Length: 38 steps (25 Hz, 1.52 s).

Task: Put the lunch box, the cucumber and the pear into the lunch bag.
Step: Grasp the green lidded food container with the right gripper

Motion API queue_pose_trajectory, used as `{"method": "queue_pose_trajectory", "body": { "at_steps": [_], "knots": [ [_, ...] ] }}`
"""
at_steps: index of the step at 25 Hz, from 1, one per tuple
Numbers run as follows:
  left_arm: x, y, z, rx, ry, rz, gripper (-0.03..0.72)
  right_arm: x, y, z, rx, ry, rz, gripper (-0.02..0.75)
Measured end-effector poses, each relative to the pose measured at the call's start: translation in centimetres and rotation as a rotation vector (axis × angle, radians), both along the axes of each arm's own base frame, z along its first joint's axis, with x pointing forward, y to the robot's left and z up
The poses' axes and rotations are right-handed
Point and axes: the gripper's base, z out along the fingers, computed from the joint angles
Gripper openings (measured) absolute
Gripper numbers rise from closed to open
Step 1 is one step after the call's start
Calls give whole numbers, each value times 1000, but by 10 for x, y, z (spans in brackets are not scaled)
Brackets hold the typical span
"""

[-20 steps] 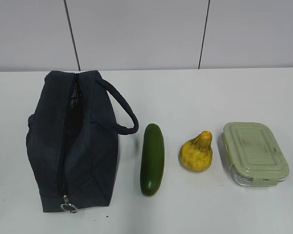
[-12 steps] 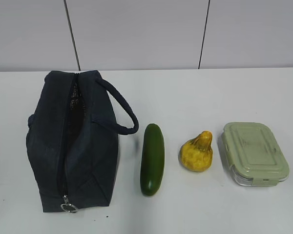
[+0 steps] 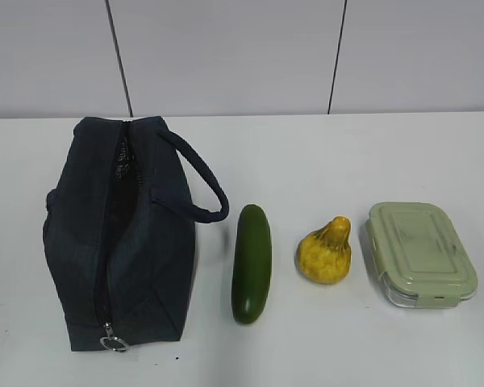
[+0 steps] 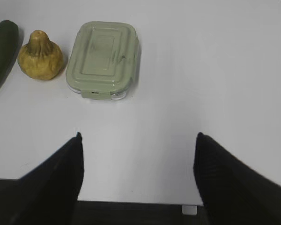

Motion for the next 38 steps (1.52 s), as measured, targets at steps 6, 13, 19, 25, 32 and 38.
{"method": "queue_pose_trajectory", "body": {
  "at_steps": [6,13,19,25,32,38],
  "knots": [
    [0,0,0,0,0,0,237,48,7,30,63,103,-20,567],
    [0,0,0,0,0,0,237,110,15,53,84,174,-15,500],
    [0,0,0,0,0,0,237,166,32,55,178,238,59,478],
    [0,0,0,0,0,0,237,217,56,49,329,318,214,478],
    [0,0,0,0,0,0,237,266,55,20,496,446,315,477],
    [0,0,0,0,0,0,237,290,12,-9,664,491,311,475]
  ]
}}
